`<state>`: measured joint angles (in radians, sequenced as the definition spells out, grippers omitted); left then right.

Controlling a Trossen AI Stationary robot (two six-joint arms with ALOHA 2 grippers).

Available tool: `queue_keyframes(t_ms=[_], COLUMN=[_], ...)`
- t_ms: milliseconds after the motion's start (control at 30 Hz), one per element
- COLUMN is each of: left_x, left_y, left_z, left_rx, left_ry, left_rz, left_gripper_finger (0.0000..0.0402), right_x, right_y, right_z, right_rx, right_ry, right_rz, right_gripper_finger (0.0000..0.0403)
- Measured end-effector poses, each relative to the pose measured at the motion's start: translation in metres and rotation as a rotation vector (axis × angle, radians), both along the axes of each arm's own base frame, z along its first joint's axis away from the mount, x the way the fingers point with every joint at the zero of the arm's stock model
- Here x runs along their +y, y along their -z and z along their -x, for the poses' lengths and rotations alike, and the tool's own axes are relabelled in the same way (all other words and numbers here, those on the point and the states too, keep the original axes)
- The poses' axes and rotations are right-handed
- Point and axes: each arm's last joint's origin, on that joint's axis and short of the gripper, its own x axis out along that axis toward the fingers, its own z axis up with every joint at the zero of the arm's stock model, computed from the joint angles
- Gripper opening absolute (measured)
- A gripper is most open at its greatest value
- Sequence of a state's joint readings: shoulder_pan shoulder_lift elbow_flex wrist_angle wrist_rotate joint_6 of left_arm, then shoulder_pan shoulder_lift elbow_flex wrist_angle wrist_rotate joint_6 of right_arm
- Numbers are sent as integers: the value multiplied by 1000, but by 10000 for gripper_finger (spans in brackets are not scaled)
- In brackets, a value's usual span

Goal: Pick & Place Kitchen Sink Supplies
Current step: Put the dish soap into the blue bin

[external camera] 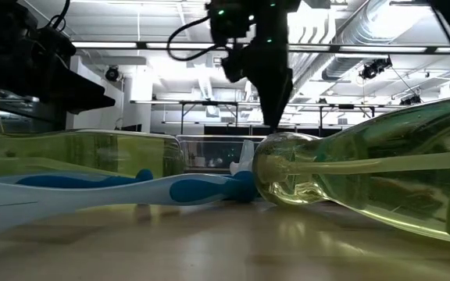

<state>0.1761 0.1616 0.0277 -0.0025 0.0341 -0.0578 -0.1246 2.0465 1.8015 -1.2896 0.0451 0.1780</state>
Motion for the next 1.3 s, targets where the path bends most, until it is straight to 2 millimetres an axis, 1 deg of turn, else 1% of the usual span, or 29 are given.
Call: queue_keyframes(t_ms=[333,433,500,567,700,800,1000,1300], left_x=[0,0,0,0,0,0,0,0], left_y=[0,0,0,0,0,0,0,0], left_z=[0,0,0,0,0,0,0,0], left_rx=[0,0,0,0,0,0,0,0], left_ry=[0,-1,0,0,0,0,0,-1], left_rz=[0,0,0,0,0,0,0,0], left_gripper_finger=[280,280,280,280,280,280,280,280], right_x=[-6,-10,-11,-12,-15,-16,-14,-1], right_y=[14,18,21,25,35,40,40,40], right_z=[-38,-49,-53,-55,-51,-50,-50,-52], right_rx=[161,151,152,157,210,229,238,236], right_ry=[-89,-106,-113,-106,-62,-48,-40,-38], right_rz=[-63,-62,-63,-62,-16,0,53,78], right_gripper_finger=[344,344,344,344,344,344,344,344])
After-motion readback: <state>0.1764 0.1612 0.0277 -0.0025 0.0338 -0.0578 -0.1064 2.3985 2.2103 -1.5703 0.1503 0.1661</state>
